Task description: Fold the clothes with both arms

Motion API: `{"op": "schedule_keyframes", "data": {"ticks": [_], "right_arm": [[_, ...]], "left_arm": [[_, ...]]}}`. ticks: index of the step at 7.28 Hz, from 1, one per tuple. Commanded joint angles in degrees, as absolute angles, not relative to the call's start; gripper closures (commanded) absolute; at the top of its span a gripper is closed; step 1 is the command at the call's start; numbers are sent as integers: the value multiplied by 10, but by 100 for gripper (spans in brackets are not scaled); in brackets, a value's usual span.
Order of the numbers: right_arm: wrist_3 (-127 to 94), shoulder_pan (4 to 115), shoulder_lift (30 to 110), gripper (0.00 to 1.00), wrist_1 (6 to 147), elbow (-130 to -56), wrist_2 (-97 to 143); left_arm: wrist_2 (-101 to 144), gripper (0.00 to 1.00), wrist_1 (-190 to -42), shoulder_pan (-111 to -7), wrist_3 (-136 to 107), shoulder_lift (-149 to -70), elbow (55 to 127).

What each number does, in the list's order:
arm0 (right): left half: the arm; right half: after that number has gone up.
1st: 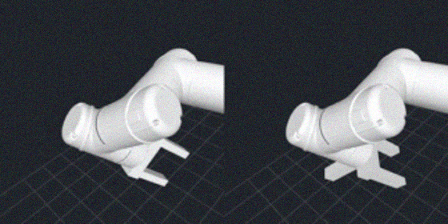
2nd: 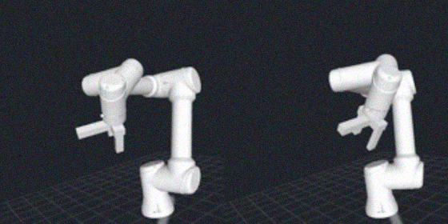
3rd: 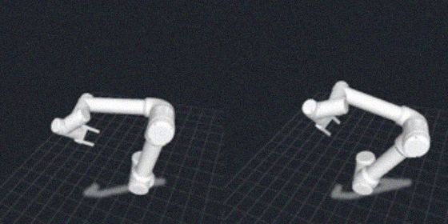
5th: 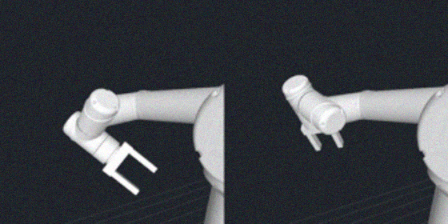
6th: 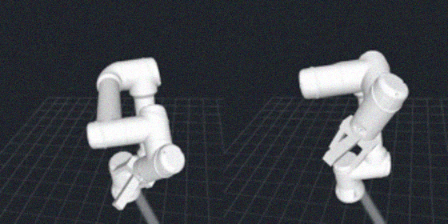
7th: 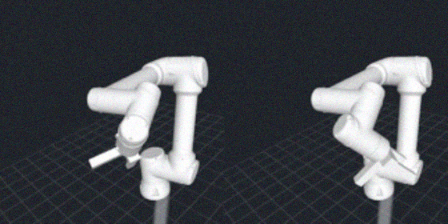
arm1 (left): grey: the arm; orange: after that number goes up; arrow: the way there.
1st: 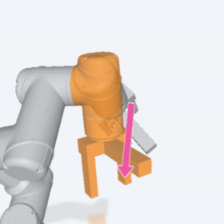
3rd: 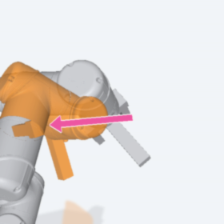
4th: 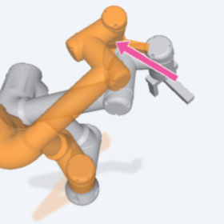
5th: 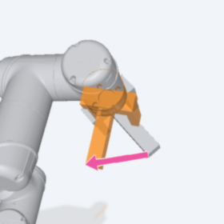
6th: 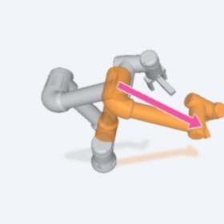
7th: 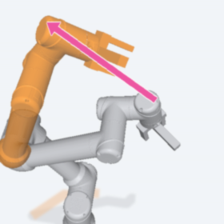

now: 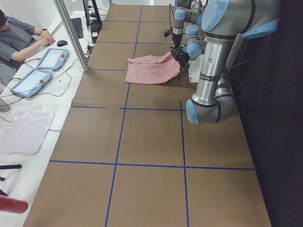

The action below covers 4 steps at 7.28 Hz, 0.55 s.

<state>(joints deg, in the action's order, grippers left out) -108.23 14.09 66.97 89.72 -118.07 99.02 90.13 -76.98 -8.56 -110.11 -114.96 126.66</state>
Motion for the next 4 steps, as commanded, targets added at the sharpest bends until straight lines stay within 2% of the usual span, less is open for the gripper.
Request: {"op": "schedule_keyframes", "data": {"ticks": [1, 4], "right_arm": [[-1038, 189, 664, 100, 888, -1145, 990], [-1027, 221, 651, 100, 848, -1116, 991]], "left_arm": [[900, 100, -787, -147, -1040, -1155, 1233], [901, 100, -901, -191, -1040, -1156, 1161]]}}
